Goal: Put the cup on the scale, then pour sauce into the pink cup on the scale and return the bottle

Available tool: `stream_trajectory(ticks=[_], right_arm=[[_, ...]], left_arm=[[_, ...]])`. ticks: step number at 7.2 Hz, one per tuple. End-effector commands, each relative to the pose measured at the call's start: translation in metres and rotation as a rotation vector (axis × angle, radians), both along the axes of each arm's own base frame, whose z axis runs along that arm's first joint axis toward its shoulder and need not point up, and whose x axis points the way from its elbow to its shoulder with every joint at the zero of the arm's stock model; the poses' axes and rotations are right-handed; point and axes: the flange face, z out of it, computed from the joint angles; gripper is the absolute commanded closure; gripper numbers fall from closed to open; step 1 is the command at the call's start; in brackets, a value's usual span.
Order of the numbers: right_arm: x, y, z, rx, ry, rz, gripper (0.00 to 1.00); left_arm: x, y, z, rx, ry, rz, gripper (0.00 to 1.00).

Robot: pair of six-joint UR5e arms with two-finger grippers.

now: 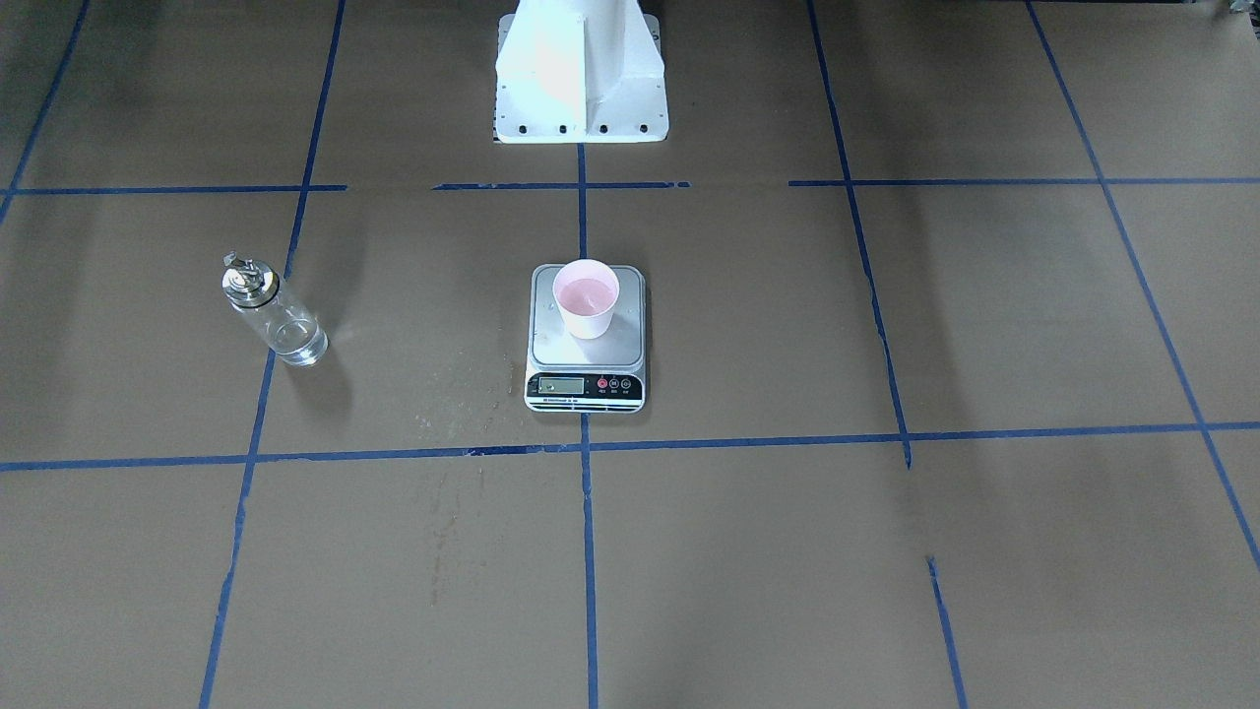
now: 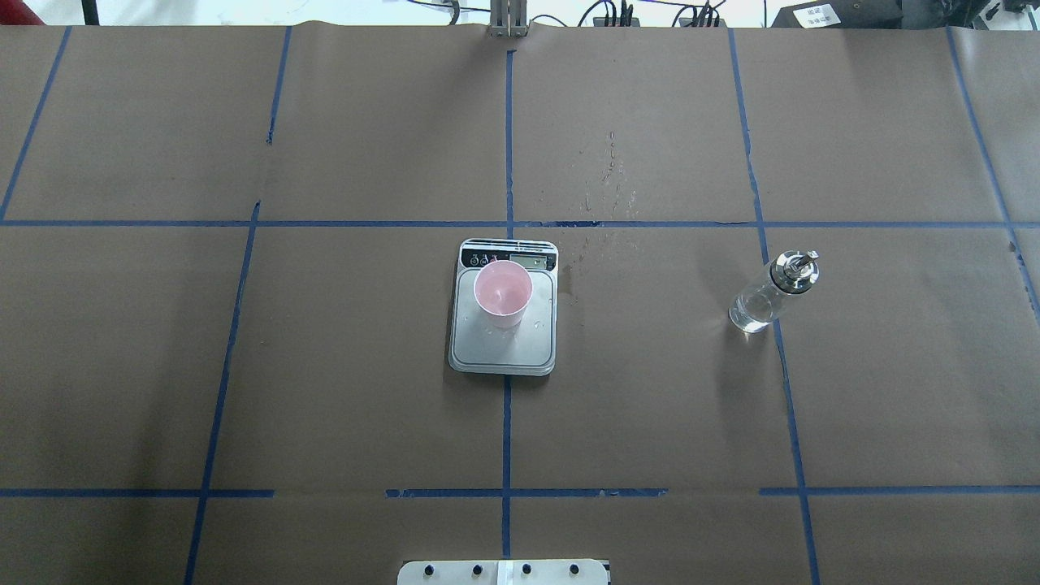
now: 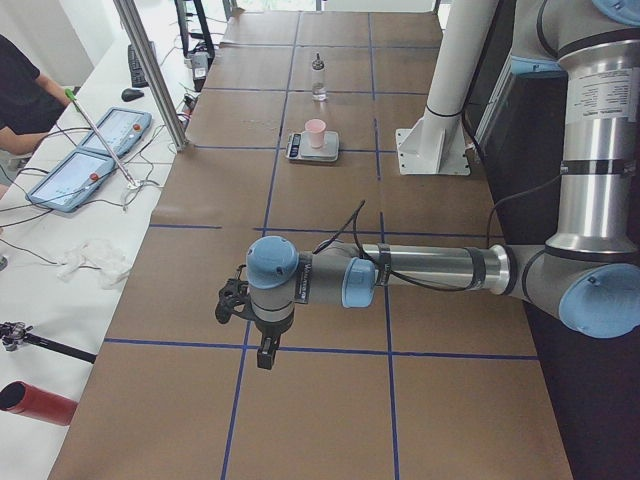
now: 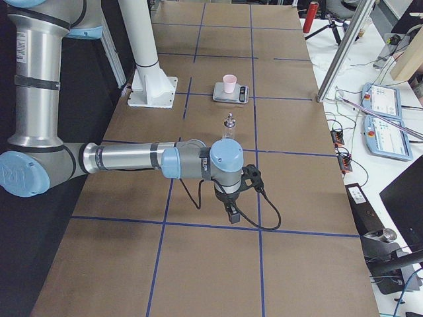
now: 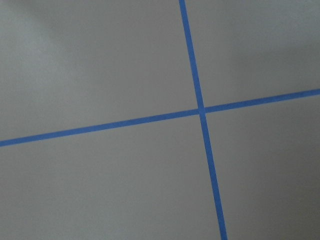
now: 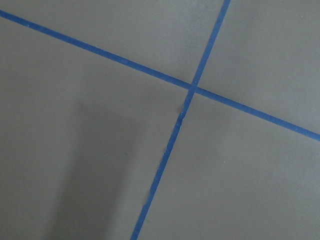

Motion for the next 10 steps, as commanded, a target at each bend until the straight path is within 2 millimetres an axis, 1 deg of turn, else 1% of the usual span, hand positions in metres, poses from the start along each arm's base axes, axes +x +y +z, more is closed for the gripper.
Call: stream_trajectory(ticks=[1,2,3,8,10], right_arm=[[-0.003,0.009,0.015,-0.014,0.033,-0.006,0.0],[-0.004,0.008,0.016,-0.016,0.022,-0.007,0.0],[-0.005,0.009,0.019,-0.024,0.021,-0.009,0.0],[-0.012,0.008,0.017,-0.024,0.018,-0.024,0.0],[-0.011,0.008,0.02,-0.028,0.028,-0.023,0.0]], left_arm=[[0.0,-0.005,0.0,0.01,-0.001,0.0,0.0],[0.0,-0.003,0.001,-0.003,0.001,0.0,0.0],[0.0,0.005,0.014,-0.06,0.008,0.003,0.0],[0.002,0.007,0.016,-0.084,0.014,0.003,0.0],[0.002,0.008,0.025,-0.1,0.015,0.003,0.0]])
